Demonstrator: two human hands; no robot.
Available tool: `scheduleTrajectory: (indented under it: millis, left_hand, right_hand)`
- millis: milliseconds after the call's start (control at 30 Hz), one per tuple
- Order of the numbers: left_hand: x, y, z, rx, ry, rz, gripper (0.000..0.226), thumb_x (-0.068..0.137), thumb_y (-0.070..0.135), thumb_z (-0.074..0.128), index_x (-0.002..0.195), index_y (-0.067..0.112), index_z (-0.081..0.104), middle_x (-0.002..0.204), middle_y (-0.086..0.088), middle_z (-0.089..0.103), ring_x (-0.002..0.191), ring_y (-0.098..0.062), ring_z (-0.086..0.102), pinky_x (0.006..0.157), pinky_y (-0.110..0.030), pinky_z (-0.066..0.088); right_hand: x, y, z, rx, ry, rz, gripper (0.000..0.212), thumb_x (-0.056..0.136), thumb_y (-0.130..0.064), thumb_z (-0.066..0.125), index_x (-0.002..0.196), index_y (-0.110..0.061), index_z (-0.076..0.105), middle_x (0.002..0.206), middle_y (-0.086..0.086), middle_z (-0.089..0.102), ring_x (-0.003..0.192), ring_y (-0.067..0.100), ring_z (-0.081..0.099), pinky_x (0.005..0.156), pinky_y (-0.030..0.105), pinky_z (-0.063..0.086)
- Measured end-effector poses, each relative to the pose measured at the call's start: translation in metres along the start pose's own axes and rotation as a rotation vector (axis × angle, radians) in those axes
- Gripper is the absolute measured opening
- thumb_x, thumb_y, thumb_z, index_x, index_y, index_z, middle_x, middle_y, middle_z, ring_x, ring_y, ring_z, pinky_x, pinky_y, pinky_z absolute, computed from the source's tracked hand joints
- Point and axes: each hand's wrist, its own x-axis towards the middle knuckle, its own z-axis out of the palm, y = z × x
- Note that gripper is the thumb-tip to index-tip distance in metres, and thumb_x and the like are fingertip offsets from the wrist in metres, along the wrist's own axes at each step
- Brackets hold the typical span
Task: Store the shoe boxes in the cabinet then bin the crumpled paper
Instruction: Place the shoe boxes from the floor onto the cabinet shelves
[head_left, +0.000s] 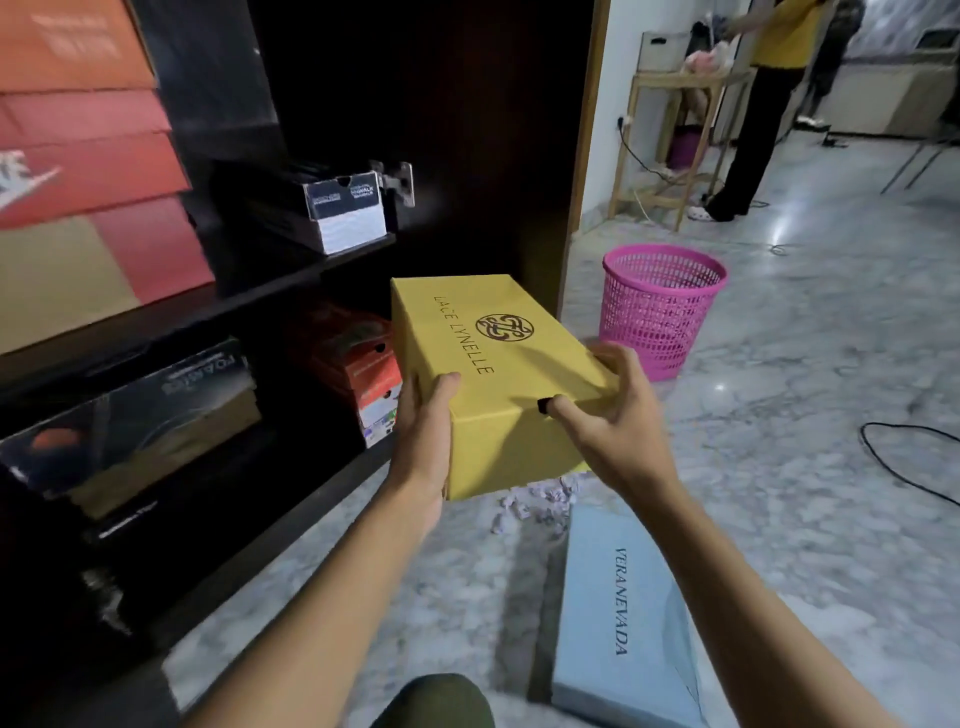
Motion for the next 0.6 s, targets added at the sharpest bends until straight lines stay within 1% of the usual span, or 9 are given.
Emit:
scheduleTrajectory:
  millis: [133, 200, 267, 333, 433, 500, 567, 600]
  left_hand:
    - [0.008, 0.053, -0.004, -0.012, 0.044, 0.094, 0.058, 0.068, 0.055, 0.063, 0.125, 0.049, 0.053, 0.121, 0.005, 0.067, 0.105, -0.021, 0.067, 0.091, -0.049, 0.055]
    - [0.011, 0.078, -0.003, -0.02, 0.064, 0.111, 0.066, 0.062, 0.062, 0.064, 0.126, 0.055, 0.048, 0.127, 0.0, 0.061, 0.109, -0.025, 0.063, 0.092, -0.052, 0.053]
    - [0.012, 0.104, 0.0, -0.037, 0.094, 0.123, 0.073, 0.059, 0.067, 0.064, 0.128, 0.058, 0.042, 0.129, -0.002, 0.056, 0.11, -0.027, 0.06, 0.092, -0.053, 0.052]
    - [0.018, 0.129, 0.002, -0.068, 0.125, 0.139, 0.076, 0.059, 0.064, 0.063, 0.132, 0.055, 0.041, 0.127, -0.001, 0.055, 0.11, -0.025, 0.059, 0.094, -0.051, 0.052]
    - [0.033, 0.161, 0.005, -0.099, 0.133, 0.179, 0.079, 0.061, 0.06, 0.063, 0.136, 0.049, 0.041, 0.126, 0.003, 0.06, 0.109, -0.023, 0.06, 0.096, -0.05, 0.051]
    - [0.049, 0.18, 0.006, -0.114, 0.145, 0.188, 0.08, 0.063, 0.06, 0.062, 0.139, 0.049, 0.037, 0.129, 0.002, 0.056, 0.111, -0.024, 0.059, 0.096, -0.051, 0.05]
    - [0.069, 0.197, 0.006, -0.118, 0.164, 0.193, 0.08, 0.064, 0.062, 0.059, 0.14, 0.048, 0.034, 0.133, -0.001, 0.05, 0.115, -0.027, 0.054, 0.095, -0.051, 0.049]
    - [0.081, 0.205, 0.006, -0.121, 0.185, 0.197, 0.08, 0.062, 0.065, 0.059, 0.137, 0.05, 0.035, 0.134, -0.001, 0.049, 0.118, -0.029, 0.052, 0.094, -0.052, 0.048]
  right_hand:
    - [0.027, -0.045, 0.01, -0.018, 0.015, -0.04, 0.072, 0.065, -0.053, 0.066, 0.128, -0.026, 0.047, 0.121, -0.004, 0.051, 0.108, 0.013, 0.05, 0.09, 0.038, 0.05]
    - [0.039, -0.064, 0.016, -0.006, 0.056, -0.045, 0.069, 0.075, -0.049, 0.069, 0.135, -0.025, 0.044, 0.124, -0.005, 0.045, 0.112, 0.013, 0.045, 0.09, 0.035, 0.048]
    - [0.049, -0.082, 0.021, 0.024, 0.095, -0.039, 0.064, 0.086, -0.044, 0.069, 0.14, -0.026, 0.04, 0.126, -0.006, 0.04, 0.114, 0.011, 0.042, 0.091, 0.033, 0.045]
    - [0.061, -0.1, 0.025, 0.06, 0.112, -0.059, 0.064, 0.09, -0.046, 0.065, 0.144, -0.028, 0.036, 0.128, -0.007, 0.037, 0.116, 0.009, 0.039, 0.092, 0.032, 0.042]
    - [0.083, -0.119, 0.031, 0.11, 0.131, -0.122, 0.072, 0.09, -0.053, 0.061, 0.15, -0.03, 0.029, 0.134, -0.01, 0.033, 0.121, 0.005, 0.033, 0.094, 0.026, 0.034]
    - [0.1, -0.127, 0.038, 0.11, 0.129, -0.163, 0.074, 0.091, -0.054, 0.058, 0.153, -0.031, 0.024, 0.142, -0.009, 0.032, 0.123, 0.002, 0.03, 0.097, 0.025, 0.03]
    - [0.119, -0.131, 0.049, 0.087, 0.093, -0.205, 0.074, 0.093, -0.052, 0.057, 0.154, -0.032, 0.021, 0.152, -0.007, 0.029, 0.13, 0.004, 0.032, 0.097, 0.025, 0.031]
    - [0.13, -0.132, 0.055, 0.072, 0.069, -0.225, 0.074, 0.093, -0.051, 0.056, 0.155, -0.032, 0.02, 0.155, -0.006, 0.027, 0.135, 0.007, 0.033, 0.096, 0.024, 0.033]
